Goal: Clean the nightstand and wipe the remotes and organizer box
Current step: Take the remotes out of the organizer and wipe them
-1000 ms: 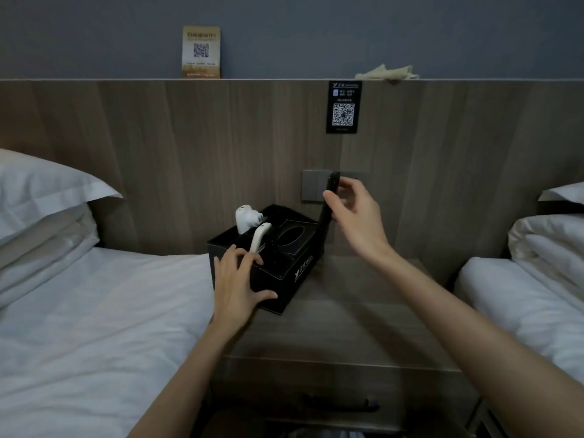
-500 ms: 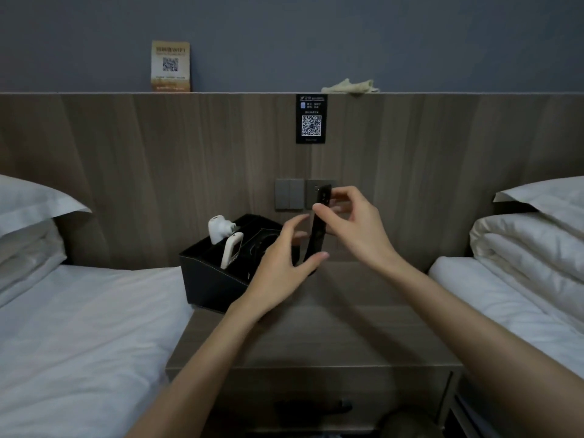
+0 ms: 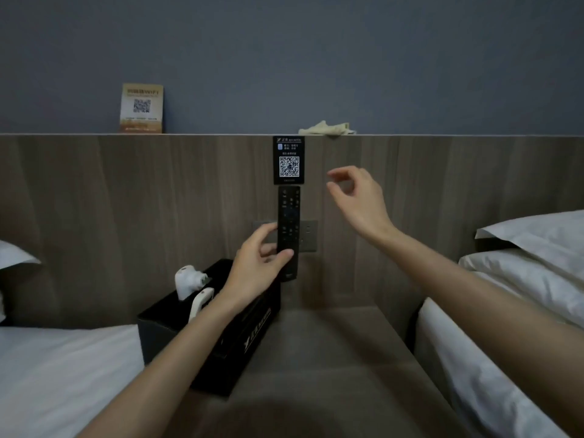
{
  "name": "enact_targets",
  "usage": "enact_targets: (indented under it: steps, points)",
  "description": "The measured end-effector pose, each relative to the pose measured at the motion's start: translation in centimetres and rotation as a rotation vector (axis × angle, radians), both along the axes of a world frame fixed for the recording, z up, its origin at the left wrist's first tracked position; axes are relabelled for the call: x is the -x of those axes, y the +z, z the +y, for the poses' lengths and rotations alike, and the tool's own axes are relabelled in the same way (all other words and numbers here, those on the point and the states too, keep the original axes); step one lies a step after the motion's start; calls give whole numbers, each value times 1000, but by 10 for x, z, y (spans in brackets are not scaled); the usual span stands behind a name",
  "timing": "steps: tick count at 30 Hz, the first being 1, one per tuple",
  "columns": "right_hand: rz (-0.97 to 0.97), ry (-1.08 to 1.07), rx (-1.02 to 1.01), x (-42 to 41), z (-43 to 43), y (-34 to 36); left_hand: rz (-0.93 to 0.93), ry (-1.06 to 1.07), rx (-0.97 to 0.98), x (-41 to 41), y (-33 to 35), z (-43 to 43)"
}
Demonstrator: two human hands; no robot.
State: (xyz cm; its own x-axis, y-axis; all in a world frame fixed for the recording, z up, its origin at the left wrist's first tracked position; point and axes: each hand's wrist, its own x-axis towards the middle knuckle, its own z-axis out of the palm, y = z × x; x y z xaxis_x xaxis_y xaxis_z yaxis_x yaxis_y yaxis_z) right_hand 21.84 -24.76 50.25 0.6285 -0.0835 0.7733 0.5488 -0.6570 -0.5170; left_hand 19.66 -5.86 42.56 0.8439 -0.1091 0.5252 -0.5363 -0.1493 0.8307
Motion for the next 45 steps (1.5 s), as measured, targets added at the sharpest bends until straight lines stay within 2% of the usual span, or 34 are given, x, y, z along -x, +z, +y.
enact_targets:
  steps: [10, 14, 20, 25, 28, 32, 36, 41, 45]
  points:
    - [-58, -380, 169, -134, -25, 65, 10, -69, -12, -73, 63, 0]
    - [-71, -455, 135, -179, -29, 84, -2, -131, -2, -93, 77, -6]
    - [4, -512, 146, -222, -31, 100, 90, -202, 52, -110, 83, -10]
    - [-128, -506, 18, -210, -32, 83, 93, -182, 47, -100, 79, -7]
    - [-226, -449, -5, -180, -34, 69, 100, -167, 47, -79, 79, -5]
    - [-252, -378, -30, -117, -37, 58, 112, -154, 77, -42, 79, -3]
    - [-41, -269, -83, -56, -40, 42, 159, -160, 66, -7, 70, 2]
    - [157, -166, 80, -4, -40, -15, 247, -161, 96, 35, 42, 9]
    - [418, 77, 103, 8, -40, -77, 319, -121, 149, 59, 10, 12]
